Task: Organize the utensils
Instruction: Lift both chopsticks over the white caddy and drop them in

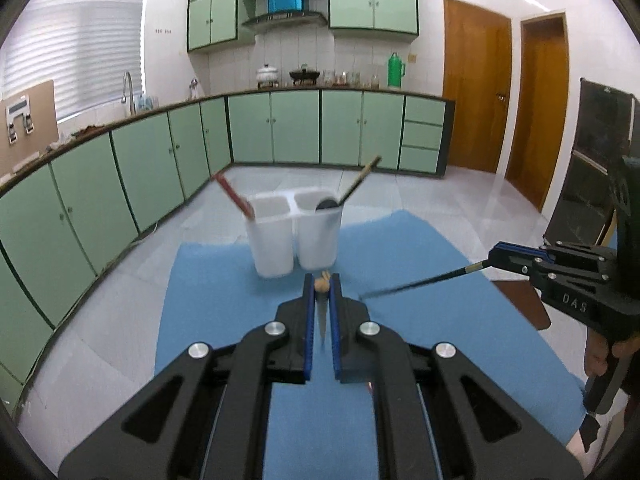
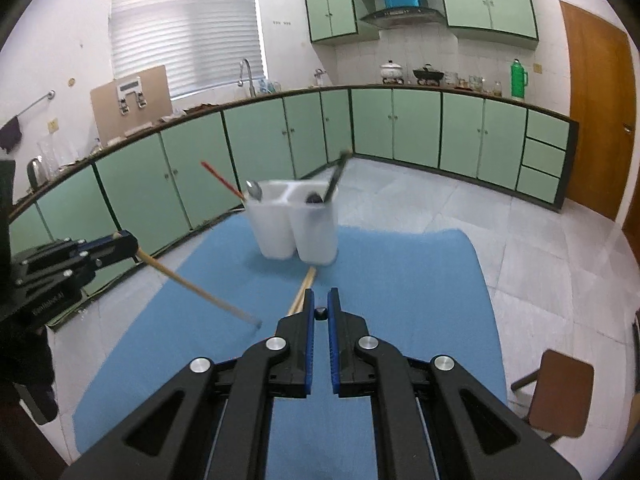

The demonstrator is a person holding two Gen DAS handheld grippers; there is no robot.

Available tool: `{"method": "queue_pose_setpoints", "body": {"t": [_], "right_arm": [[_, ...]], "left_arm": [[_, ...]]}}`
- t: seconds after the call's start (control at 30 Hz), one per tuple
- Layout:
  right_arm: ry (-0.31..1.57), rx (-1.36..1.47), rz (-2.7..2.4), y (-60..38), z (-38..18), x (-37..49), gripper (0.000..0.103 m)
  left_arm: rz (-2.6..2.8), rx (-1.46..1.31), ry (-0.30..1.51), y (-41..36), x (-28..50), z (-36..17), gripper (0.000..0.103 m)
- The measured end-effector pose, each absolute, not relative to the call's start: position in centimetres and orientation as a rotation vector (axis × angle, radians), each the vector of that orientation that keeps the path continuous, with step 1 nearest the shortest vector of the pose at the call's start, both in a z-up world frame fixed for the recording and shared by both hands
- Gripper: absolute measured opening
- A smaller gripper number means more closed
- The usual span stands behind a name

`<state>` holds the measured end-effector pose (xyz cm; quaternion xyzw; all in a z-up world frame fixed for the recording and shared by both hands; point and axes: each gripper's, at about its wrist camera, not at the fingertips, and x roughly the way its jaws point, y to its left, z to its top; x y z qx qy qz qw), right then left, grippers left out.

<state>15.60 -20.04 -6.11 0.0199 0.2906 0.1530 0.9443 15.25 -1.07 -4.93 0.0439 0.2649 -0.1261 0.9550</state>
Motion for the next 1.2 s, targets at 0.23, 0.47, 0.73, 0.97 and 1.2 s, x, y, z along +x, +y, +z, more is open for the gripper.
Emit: {"method": "queue_pose_setpoints", "body": {"t": [0.23, 0.47, 0.73, 0.97, 1.2], "right_arm": [[0.597, 0.048, 0.390, -19.8, -2.5, 17.7, 0.006], [0.590, 0.009, 0.446, -18.9, 0.3, 19.2, 0.006], [0.483, -0.027, 0.476, -17.8, 5.9, 21.7, 0.006], [0.377, -0.003, 0.458, -16.6, 10.2, 26.0, 0.006], [0.314, 0.048, 0.422, -15.5, 11.3, 31.2, 0.006]], "left_arm": [[-0.281, 0.084, 0.512, -1.1, 15.7, -3.1, 0.006], [-0.297, 0.072, 0.498, -0.7, 15.9, -2.2, 0.006], [-0.299, 0.090, 0.389, -0.5, 17.6, 2.0, 0.006], [-0.281, 0.110, 0.274, -1.2, 21.1, 6.7, 0.006], [-0.255, 0.115, 0.258, -1.7, 25.9, 7.4, 0.006]]}}
